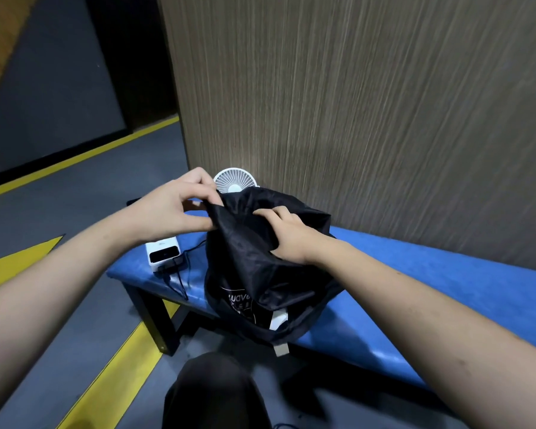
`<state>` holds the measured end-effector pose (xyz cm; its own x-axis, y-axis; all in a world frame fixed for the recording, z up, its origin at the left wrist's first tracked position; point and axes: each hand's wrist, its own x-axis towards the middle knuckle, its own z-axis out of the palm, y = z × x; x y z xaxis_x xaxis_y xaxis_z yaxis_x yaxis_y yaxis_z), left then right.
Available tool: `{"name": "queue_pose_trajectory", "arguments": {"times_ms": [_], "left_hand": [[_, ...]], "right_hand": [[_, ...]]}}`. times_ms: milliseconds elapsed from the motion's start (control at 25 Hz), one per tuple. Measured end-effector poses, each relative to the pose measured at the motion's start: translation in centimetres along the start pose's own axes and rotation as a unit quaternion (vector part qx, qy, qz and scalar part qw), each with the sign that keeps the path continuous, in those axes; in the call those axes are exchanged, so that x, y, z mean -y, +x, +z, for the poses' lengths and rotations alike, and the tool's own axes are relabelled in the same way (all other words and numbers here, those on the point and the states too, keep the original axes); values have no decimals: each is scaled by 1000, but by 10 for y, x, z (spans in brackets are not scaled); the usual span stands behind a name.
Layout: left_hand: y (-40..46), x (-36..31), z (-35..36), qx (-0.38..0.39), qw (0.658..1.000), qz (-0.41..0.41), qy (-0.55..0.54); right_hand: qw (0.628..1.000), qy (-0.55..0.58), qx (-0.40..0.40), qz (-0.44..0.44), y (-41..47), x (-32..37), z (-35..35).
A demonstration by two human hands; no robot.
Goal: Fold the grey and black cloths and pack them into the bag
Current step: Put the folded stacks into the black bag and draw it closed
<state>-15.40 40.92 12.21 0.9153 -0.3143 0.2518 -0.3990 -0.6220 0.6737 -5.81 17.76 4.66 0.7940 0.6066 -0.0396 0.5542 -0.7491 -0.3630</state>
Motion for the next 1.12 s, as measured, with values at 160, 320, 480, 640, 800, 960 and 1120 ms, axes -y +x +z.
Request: {"name": "queue_pose_trajectory", "arguments": {"times_ms": [160,320,480,640,800,960,1120], "left_hand": [[7,1,-5,7,998,-16,66],[10,1,-3,-15,992,-8,126],[8,-1,-1,-40,986,7,161],[8,-7,5,-58,988,5,142],[6,-11,7,-44,990,39,130],[6,-6,5,-78,982,71,156],[4,-5,8,-104,982,92,125]], "right_hand": [[1000,-26,7,-2,-10,-10,-8],[1000,-3,24,-11,-19,-20,-17],[999,3,15,-34,-31,-17,-25],[993,9,-55,-104,-32,5,-21],[960,219,-48,-167,-32,24,-18],[905,402,-30,-134,-39,19,-34],[924,369,68,-74,-41,13,-36]]}}
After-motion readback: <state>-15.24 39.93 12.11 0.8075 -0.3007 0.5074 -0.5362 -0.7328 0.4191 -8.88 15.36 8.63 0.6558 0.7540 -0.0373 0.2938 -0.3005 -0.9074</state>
